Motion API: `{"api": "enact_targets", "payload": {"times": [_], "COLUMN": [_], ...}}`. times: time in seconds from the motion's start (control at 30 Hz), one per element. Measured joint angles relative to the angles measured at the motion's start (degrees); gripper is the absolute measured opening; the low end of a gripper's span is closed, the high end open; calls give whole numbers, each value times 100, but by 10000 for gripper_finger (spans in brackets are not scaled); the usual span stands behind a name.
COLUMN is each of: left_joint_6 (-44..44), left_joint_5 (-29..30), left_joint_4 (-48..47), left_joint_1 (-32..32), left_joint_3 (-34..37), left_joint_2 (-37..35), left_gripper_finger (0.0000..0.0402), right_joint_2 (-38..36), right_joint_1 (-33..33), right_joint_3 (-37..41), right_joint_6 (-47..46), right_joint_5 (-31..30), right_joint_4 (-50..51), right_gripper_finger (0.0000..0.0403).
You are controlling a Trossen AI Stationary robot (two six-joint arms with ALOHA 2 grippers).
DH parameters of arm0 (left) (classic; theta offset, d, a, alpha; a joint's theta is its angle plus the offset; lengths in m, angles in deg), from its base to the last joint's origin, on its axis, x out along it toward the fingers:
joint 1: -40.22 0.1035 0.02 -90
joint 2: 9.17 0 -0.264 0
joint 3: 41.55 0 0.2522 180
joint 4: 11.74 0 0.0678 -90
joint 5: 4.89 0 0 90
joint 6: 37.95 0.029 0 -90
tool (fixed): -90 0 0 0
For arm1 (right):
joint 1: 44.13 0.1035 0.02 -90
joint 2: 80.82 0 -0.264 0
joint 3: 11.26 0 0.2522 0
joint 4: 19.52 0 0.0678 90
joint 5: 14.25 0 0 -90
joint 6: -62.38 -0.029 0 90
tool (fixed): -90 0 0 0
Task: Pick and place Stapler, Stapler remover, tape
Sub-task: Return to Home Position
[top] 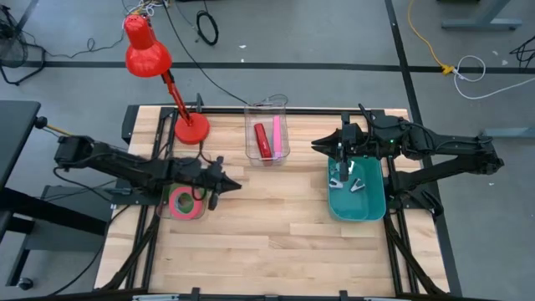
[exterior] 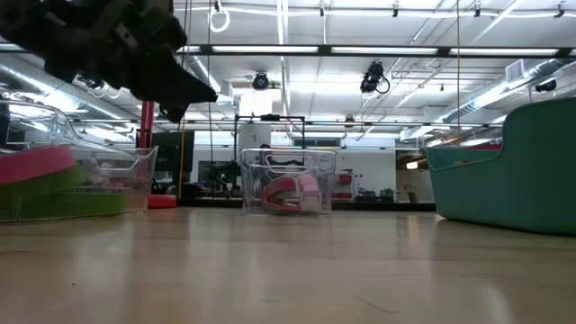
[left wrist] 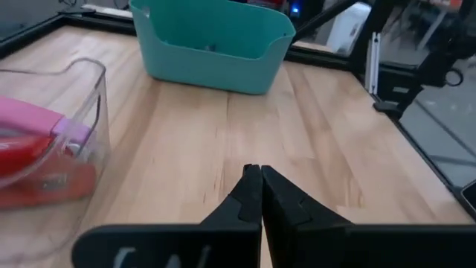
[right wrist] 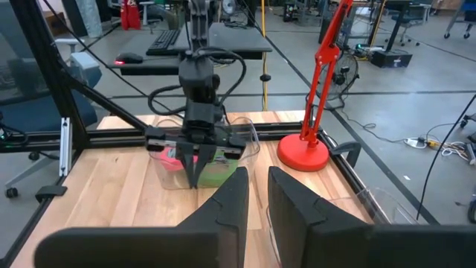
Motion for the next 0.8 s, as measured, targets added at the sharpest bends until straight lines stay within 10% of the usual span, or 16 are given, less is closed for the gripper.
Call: {"api": "enact_targets", "payload": {"times": [0.8], "left_joint_6": [-269], "left_joint_5": [-7], "left_joint_4": [491], "left_joint_1": [0], "left_joint_3": [1843], "left_joint_2": [-1866], "left_gripper_finger": [2], "right_joint_2": [0], "right_joint_1": [-2], "right_joint_3": [0], "right_joint_6": [4], "right_joint_5": [0], "right_joint_4": [-1], "right_gripper_finger": [57]}}
